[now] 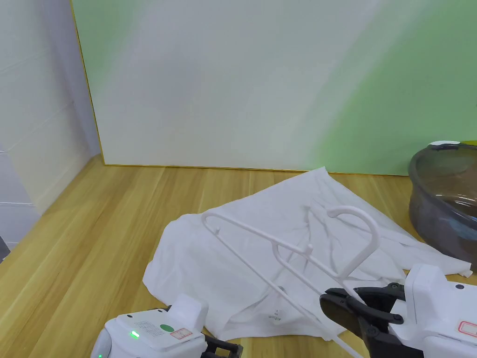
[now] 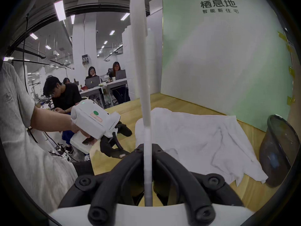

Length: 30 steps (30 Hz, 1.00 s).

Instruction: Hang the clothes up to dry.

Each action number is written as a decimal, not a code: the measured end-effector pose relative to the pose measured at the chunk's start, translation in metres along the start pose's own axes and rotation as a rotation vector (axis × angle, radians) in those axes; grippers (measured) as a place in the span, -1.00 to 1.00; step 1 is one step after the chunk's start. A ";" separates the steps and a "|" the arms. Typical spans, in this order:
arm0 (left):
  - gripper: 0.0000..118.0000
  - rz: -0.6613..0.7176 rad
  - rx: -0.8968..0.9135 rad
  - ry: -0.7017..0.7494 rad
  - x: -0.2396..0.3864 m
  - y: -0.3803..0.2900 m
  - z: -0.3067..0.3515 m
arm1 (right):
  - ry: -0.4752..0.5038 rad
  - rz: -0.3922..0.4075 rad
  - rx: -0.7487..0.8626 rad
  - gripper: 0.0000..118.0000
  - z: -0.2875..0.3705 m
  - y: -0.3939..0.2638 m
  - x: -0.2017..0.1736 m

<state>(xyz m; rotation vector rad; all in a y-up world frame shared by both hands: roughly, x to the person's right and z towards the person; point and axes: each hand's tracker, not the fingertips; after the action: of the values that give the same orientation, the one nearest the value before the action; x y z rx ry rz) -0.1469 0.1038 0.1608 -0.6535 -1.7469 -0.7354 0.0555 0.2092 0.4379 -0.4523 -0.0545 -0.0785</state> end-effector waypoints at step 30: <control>-0.14 0.011 0.039 0.081 -0.012 0.001 -0.025 | -0.070 -0.061 0.026 -0.90 0.021 -0.011 0.010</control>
<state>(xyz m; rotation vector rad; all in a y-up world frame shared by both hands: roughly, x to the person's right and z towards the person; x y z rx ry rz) -0.1273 0.0844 0.1553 -0.5984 -1.6780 -0.7087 0.0636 0.2075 0.4622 -0.4278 -0.1384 -0.1220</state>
